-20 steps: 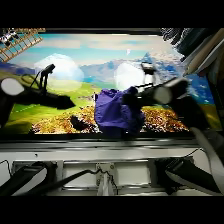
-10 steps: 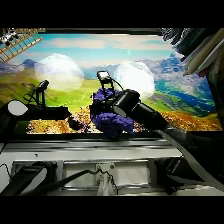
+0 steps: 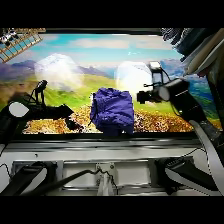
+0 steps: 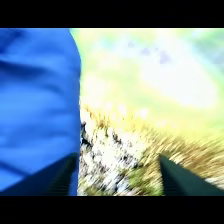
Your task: Fold the clothes and pants, and hang the long-sleeved shirts on hangers.
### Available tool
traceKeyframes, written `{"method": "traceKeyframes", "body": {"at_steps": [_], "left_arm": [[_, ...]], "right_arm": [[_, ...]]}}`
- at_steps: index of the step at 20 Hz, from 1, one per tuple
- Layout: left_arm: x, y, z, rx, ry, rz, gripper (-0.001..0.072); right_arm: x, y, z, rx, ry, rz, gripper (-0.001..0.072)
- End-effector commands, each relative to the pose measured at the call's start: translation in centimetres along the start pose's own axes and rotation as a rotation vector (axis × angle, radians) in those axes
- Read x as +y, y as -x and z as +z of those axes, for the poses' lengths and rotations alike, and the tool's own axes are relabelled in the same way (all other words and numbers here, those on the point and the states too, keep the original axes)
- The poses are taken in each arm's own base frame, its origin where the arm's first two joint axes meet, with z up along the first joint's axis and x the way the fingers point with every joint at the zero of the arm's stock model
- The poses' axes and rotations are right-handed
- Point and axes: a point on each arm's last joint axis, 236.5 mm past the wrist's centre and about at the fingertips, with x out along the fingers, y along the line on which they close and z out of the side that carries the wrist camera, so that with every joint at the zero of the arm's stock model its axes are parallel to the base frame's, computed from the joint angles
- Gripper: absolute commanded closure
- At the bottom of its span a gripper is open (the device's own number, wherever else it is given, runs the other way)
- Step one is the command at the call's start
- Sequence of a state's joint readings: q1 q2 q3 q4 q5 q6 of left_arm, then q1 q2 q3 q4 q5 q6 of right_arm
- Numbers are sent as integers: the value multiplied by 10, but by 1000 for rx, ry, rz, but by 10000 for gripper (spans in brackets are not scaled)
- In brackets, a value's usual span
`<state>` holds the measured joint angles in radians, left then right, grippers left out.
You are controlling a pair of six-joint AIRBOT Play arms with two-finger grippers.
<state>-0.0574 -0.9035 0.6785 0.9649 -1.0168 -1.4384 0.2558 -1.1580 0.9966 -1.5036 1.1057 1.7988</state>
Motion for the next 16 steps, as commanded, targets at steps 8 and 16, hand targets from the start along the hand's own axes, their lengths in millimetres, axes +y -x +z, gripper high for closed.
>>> {"method": "traceKeyframes", "body": {"at_steps": [8, 16], "left_arm": [[2, 1, 16, -66, -68, 11, 352], [3, 1, 16, -65, -67, 11, 352]], "right_arm": [[43, -77, -11, 134, -380, 675, 53], [99, -102, -14, 159, -314, 695, 212]]}}
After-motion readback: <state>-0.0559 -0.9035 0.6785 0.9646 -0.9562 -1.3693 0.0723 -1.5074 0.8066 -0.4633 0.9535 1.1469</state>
